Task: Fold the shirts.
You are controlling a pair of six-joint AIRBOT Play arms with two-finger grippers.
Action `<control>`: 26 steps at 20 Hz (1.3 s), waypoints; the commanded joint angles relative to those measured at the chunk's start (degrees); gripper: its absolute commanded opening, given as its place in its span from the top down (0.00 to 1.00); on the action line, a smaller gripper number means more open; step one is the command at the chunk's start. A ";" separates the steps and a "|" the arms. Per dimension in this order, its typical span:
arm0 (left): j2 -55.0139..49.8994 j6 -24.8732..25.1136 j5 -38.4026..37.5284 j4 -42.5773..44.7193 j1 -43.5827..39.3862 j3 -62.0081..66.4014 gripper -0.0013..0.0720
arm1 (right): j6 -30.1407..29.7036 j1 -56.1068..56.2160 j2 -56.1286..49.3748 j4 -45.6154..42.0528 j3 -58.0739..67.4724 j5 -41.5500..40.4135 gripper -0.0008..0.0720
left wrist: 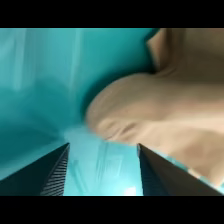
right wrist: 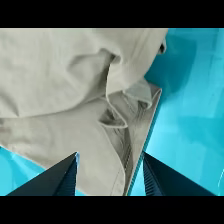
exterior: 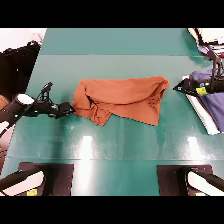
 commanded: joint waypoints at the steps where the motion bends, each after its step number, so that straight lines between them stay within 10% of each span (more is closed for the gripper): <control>1: 0.04 0.13 7.74 -0.98 -4.02 -0.79 0.30 | 0.02 -0.02 1.18 0.24 -1.40 0.15 0.37; 5: 0.04 -1.11 8.90 -1.01 -6.47 -0.79 0.32 | 0.04 -0.02 1.18 0.26 -1.40 0.11 0.37; 7: 0.07 -1.11 8.70 -1.03 -6.45 -0.79 0.84 | 0.07 -0.13 1.18 0.09 -1.42 0.17 0.37; 8: 0.09 -1.14 8.46 -1.01 -6.34 -0.57 0.94 | 0.07 -0.63 1.20 0.11 -1.73 0.42 0.37; 26: 0.11 -0.66 -1.79 -0.72 -1.81 12.00 0.94 | -1.44 5.99 -6.40 13.86 -30.80 -9.35 0.37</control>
